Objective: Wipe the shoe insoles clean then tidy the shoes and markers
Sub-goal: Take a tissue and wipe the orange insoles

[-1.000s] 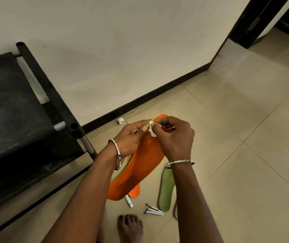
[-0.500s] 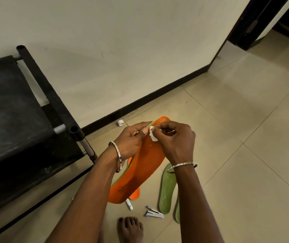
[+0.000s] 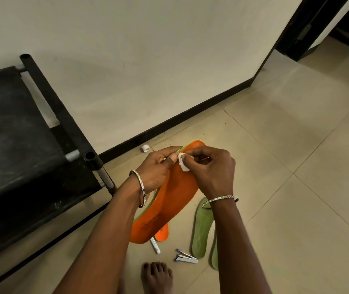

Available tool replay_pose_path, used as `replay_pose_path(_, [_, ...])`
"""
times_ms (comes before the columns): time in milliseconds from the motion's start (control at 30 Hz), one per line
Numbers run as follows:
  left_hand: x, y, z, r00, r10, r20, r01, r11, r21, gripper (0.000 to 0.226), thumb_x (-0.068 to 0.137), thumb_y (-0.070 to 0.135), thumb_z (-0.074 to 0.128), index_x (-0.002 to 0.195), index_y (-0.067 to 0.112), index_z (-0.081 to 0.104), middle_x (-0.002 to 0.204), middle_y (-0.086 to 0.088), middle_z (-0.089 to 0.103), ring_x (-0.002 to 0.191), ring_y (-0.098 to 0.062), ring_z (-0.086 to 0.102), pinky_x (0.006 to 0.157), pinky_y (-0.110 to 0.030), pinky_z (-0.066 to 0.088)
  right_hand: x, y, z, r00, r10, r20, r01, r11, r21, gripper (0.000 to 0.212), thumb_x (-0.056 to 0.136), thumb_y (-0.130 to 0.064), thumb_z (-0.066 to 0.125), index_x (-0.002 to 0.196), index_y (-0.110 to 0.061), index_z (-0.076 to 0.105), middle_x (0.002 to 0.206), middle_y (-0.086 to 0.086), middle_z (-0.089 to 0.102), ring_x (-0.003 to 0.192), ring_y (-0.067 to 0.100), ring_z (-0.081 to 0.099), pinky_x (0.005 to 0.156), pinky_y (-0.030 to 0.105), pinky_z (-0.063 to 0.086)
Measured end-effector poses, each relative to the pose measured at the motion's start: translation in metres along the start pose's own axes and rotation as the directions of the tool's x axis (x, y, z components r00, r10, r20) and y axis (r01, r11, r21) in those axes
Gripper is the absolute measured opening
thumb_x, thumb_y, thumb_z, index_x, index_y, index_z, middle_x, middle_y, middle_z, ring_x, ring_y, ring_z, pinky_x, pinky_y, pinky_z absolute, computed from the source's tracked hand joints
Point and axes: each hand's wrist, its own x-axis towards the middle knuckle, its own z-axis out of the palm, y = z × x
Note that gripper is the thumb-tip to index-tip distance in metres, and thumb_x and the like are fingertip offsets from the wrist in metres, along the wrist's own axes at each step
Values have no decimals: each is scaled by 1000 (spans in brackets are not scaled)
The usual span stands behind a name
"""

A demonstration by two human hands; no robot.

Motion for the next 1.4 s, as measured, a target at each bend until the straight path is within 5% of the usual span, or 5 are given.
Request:
replay_pose_path(167, [1,1,1,999,4,37,-4,1000,0,26,105,22,42,112,41,58,102,11,66,94,-11,65,64,-21,52,5,3,1,941,59,-334,-71,997,-22,15,84,-37,76,91,-24,75,79,-10,68,69,-1,60,66,16,52])
replay_pose_path(400, [2,-1,-2,1000,4,-4,-4,1000,-10,29,106,18,40,116,36,61,112,11,63,114,-20,58,88,-35,51,2,-3,0,999,2,-42,-1,999,32,20,82,-35,78,96,-22,79,88,-9,74,76,-1,65,68,7,49])
replay_pose_path(633, [2,-1,0,999,-3,38,3,1000,-7,30,105,18,42,108,42,58,103,10,65,95,-13,65,69,-24,53,5,4,-3,930,74,-361,-108,991,-74,16,86,-40,73,95,-27,77,84,-11,70,72,3,61,71,23,54])
replay_pose_path(867, [2,-3,-1,1000,9,4,-9,999,35,30,105,18,42,125,31,60,121,2,62,122,-29,57,98,-47,51,3,2,8,987,30,-159,-31,999,-9,23,83,-36,77,98,-18,78,93,-4,74,78,4,65,72,21,56])
replay_pose_path(1400, [1,-3,-3,1000,12,-22,-12,1000,-9,30,106,18,39,119,35,59,113,9,61,115,-21,57,86,-32,51,2,0,4,999,-47,14,47,998,44,11,83,-30,78,91,-22,79,80,-14,69,75,-1,62,62,5,44])
